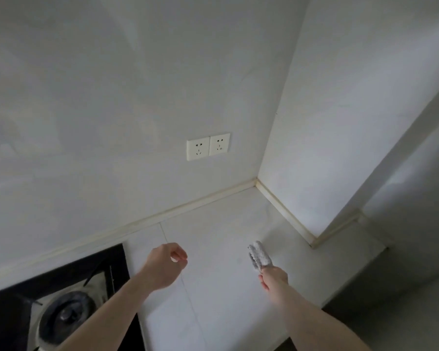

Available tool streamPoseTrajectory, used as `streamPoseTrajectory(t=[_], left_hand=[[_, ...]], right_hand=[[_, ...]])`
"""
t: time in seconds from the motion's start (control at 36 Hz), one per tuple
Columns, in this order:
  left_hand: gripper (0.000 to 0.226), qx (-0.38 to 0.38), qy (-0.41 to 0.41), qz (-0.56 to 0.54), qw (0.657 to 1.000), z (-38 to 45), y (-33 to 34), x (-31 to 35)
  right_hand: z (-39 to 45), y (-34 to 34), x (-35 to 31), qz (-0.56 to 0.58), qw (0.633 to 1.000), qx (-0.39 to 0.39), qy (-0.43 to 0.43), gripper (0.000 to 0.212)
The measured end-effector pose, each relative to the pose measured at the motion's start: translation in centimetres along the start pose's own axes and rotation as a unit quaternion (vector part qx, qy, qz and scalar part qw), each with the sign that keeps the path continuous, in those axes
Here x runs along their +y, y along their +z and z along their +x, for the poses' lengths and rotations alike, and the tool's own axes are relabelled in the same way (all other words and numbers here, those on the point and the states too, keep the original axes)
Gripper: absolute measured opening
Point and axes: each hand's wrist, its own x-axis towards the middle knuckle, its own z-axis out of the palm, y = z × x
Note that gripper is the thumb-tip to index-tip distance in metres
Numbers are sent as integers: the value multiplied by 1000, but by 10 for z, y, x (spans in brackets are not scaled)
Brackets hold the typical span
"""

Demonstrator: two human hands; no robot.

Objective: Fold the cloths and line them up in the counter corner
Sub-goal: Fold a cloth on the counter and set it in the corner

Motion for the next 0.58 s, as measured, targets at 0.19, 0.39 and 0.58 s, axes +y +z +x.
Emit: streamPoseTrajectory(t=[0.19, 0.39, 0.58], left_hand=[[5, 8, -8, 14, 1000, 30, 22, 33], [4, 5, -27, 13, 1000, 51, 31, 51], [3, 11, -44, 20, 999, 70, 20, 57]], right_hand=[[65, -14, 0, 12, 998, 47, 42, 20], [96, -12, -11, 78, 992, 72, 72, 30], [115, -1, -54, 166, 982, 13, 90, 12]])
